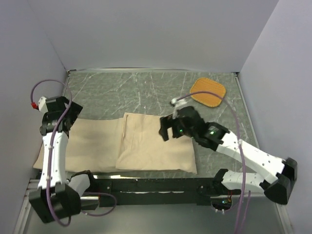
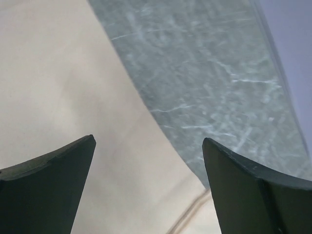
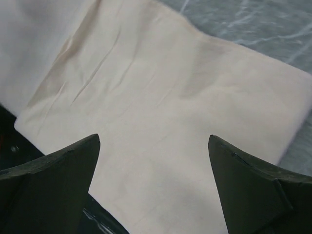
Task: Open and lay out the surgical kit
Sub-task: Open the surgical kit at the center of the board.
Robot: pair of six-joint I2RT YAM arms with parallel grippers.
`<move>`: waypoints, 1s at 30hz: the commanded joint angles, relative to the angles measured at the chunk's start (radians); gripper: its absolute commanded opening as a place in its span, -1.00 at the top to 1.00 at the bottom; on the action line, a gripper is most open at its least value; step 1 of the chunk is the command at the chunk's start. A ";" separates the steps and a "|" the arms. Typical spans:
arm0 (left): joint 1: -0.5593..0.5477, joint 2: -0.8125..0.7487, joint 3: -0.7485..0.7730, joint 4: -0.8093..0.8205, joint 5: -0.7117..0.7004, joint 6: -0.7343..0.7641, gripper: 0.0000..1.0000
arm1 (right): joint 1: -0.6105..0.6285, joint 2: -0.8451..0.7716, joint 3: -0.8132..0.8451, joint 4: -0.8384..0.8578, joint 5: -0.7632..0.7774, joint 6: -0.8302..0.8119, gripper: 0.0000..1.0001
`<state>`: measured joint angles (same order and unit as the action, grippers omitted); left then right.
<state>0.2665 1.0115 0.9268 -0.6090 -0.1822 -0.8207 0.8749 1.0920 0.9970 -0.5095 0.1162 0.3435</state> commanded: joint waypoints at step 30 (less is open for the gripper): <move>-0.127 -0.232 0.083 -0.321 -0.031 0.069 -0.99 | 0.720 0.902 0.543 0.097 0.398 -0.638 -0.17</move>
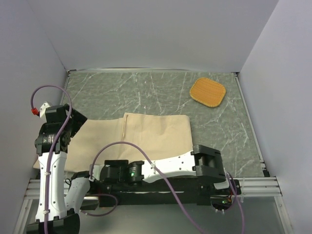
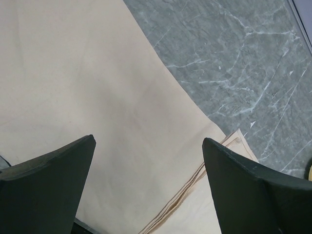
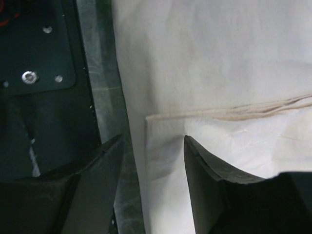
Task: Open and lay out the surgical kit
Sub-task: Open the surgical kit at the center of the board.
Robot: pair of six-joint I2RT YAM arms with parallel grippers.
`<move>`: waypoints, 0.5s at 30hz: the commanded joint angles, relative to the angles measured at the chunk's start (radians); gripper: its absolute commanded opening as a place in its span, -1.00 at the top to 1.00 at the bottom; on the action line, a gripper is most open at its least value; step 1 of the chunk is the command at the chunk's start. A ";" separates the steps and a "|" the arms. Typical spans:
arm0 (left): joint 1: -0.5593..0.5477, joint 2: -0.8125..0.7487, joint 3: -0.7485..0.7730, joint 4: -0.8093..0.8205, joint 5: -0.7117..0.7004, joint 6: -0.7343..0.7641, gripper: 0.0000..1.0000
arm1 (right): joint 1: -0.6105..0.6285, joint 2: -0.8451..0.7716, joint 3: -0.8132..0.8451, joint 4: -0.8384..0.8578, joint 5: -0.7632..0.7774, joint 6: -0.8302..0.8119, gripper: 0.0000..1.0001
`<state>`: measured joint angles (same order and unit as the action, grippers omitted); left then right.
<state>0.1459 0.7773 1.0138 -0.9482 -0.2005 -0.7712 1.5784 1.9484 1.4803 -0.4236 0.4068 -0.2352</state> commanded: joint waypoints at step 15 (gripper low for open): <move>-0.009 0.017 -0.006 0.049 -0.008 0.044 -0.99 | 0.020 -0.003 0.067 -0.003 0.095 -0.062 0.80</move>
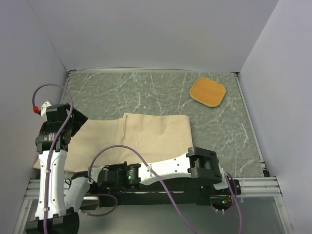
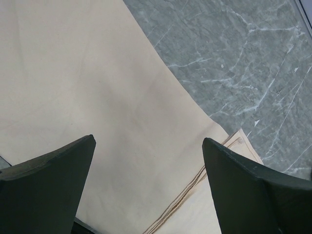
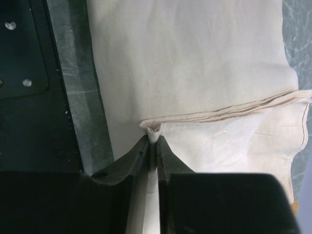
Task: Open and lay out the surgical kit
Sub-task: Open the surgical kit at the center of the board.
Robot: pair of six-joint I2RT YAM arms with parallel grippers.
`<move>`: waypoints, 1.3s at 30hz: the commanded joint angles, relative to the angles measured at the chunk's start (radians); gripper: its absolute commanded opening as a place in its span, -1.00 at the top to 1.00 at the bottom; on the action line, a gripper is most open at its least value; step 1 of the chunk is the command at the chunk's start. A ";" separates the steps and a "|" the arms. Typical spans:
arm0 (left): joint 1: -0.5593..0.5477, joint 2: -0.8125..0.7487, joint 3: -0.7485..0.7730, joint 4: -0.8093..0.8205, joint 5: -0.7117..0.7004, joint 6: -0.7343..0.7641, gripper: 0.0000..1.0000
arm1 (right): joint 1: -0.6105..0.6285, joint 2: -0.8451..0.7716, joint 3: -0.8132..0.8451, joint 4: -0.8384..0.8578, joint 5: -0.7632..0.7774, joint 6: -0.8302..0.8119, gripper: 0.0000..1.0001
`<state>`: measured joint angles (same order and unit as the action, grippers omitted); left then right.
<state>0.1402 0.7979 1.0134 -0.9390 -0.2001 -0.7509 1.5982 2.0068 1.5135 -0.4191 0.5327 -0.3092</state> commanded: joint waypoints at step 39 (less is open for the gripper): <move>-0.087 0.075 -0.143 0.267 0.274 0.051 -0.99 | -1.071 -0.896 -0.513 -0.322 0.342 0.752 1.00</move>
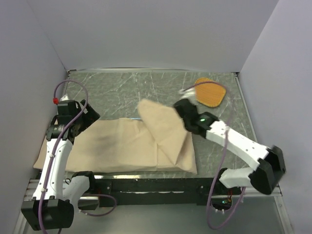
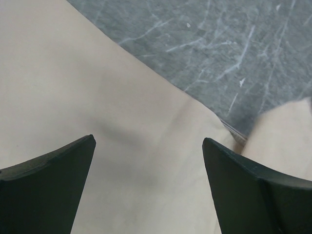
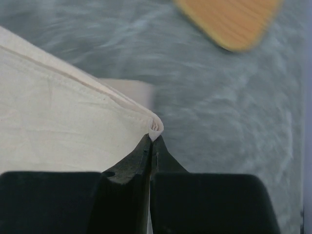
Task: Open and lay out the surgical kit
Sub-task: Open the surgical kit at the center of the board.
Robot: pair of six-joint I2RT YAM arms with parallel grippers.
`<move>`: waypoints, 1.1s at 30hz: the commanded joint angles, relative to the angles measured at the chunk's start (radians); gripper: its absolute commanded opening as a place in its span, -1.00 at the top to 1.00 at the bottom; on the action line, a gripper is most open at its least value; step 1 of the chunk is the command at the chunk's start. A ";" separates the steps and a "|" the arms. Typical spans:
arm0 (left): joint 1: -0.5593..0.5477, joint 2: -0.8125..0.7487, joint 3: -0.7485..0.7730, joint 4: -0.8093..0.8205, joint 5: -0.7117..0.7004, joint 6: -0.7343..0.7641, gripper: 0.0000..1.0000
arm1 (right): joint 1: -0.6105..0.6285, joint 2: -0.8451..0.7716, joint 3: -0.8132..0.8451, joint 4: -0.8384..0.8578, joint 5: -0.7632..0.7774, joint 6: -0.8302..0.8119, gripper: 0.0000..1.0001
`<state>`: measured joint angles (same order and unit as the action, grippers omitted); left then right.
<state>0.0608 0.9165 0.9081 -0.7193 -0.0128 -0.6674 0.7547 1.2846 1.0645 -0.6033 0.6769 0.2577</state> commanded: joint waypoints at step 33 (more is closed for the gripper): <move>-0.292 -0.091 -0.031 0.044 -0.141 0.017 -0.99 | -1.083 -0.271 -0.224 0.251 -0.802 0.316 -0.93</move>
<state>-0.2287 0.7914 0.8528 -0.7200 -0.0750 -0.6678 -0.3252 0.9119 0.9180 -0.5655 0.1810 0.4538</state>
